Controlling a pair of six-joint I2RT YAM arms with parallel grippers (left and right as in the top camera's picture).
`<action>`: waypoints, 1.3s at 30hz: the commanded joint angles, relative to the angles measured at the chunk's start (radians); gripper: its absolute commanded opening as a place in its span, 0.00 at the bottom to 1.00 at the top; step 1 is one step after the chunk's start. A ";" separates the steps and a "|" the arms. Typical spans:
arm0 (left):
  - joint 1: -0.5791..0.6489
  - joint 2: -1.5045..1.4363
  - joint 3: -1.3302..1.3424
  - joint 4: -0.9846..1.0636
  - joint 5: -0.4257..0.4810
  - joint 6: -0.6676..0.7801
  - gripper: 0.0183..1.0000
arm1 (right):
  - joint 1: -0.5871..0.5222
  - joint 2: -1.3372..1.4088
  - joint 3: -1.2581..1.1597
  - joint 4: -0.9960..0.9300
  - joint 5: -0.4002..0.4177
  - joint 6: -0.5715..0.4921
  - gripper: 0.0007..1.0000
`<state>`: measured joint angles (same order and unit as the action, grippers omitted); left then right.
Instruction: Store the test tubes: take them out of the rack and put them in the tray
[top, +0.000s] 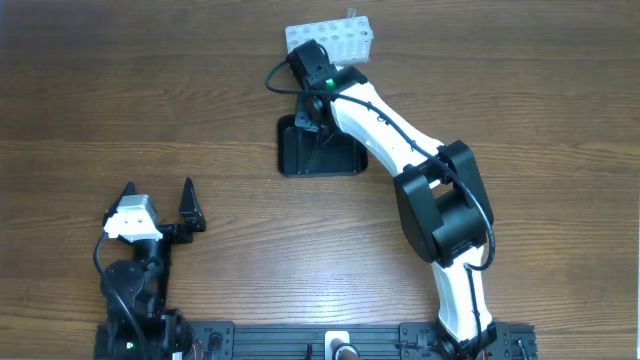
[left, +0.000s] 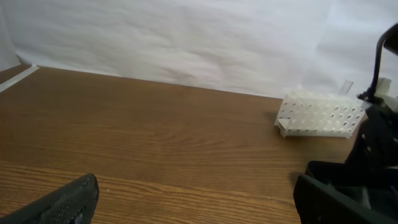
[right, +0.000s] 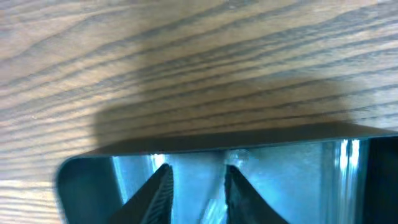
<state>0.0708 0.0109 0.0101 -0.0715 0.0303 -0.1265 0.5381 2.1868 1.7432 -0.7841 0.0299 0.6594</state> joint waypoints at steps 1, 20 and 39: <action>0.005 -0.006 -0.004 -0.004 0.013 0.015 1.00 | -0.002 0.014 0.091 -0.023 -0.032 0.005 0.34; 0.005 -0.006 -0.004 -0.004 0.013 0.015 1.00 | -0.093 0.019 0.418 -0.029 0.338 -0.303 0.92; 0.005 -0.006 -0.004 -0.004 0.013 0.015 1.00 | -0.145 0.202 0.418 0.269 0.382 -0.414 0.99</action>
<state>0.0708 0.0109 0.0101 -0.0715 0.0303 -0.1265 0.3859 2.3756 2.1460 -0.5339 0.3958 0.2600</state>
